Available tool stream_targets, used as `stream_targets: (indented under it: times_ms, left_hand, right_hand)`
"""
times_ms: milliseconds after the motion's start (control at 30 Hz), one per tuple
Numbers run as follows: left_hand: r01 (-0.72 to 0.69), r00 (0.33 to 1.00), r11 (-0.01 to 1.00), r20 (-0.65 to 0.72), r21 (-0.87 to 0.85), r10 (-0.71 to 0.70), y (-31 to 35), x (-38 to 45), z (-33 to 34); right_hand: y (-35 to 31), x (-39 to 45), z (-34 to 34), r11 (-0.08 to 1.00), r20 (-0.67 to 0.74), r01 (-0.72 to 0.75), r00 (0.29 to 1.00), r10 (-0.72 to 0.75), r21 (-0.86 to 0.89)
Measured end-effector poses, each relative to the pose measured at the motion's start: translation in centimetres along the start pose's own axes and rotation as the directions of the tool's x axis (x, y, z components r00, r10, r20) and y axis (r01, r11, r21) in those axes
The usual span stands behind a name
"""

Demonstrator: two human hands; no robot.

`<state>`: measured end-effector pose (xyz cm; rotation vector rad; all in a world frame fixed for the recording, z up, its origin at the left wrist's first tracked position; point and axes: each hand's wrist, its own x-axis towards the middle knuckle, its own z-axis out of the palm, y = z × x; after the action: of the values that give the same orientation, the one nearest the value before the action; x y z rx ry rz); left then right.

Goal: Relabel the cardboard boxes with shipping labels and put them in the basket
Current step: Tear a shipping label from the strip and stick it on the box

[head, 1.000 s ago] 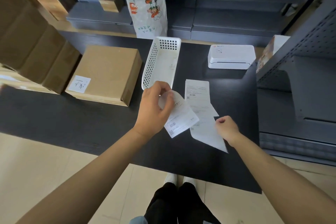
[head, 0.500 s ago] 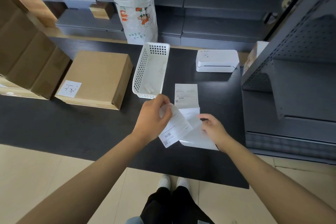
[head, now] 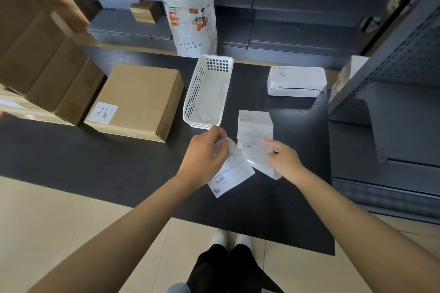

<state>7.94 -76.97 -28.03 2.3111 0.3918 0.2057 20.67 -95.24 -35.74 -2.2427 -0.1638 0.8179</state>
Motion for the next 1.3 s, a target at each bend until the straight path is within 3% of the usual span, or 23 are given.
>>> stream_targets:
  times_ms: [200,300,367,433,500,600,833,1033,1300]
  left_hand:
    - [0.048,0.998,0.999,0.050,0.024,-0.049,-0.2,0.2,0.0]
    - [0.083,0.993,0.996,0.083,0.033,-0.085,-0.1,0.4,-0.1]
    - [0.081,0.992,0.995,0.090,0.051,-0.085,0.0,0.5,-0.3]
    - [0.081,0.992,0.994,0.091,0.072,-0.087,0.0,0.6,-0.5]
    - [0.090,0.990,0.992,0.101,0.093,-0.099,-0.2,0.7,-0.9]
    - [0.109,0.987,0.987,0.104,0.117,-0.121,-0.6,0.5,-1.7]
    - [0.071,0.990,0.989,0.115,0.130,-0.086,-3.5,0.3,-5.6]
    - [0.197,0.980,0.977,0.027,-0.076,-0.196,-8.5,1.9,-12.0]
    - [0.347,0.936,0.893,0.043,-0.287,-0.350,-17.7,5.5,-20.4]
  right_hand:
    - [1.6,-0.5,-0.3,0.985,0.131,-0.065,0.988,0.087,-0.163]
    - [1.2,-1.0,-0.6,0.960,0.024,0.015,1.000,-0.009,-0.279]
    - [-0.3,-1.6,-0.7,0.981,-0.020,0.116,0.992,-0.121,-0.153]
    - [-2.8,-2.7,-0.7,0.979,0.073,0.168,0.981,-0.177,0.119]
    - [-5.4,-3.8,-0.3,0.949,0.196,0.218,0.944,-0.264,0.230]
    - [-7.9,-4.4,1.1,0.941,0.276,0.275,0.905,-0.323,0.199]
    - [-11.1,-3.7,4.1,0.940,0.239,0.315,0.910,-0.338,0.131]
    - [-16.2,-1.9,8.0,0.953,0.122,0.273,0.949,-0.290,0.133]
    - [-25.3,0.7,15.8,0.897,-0.034,0.112,0.994,-0.108,0.427]
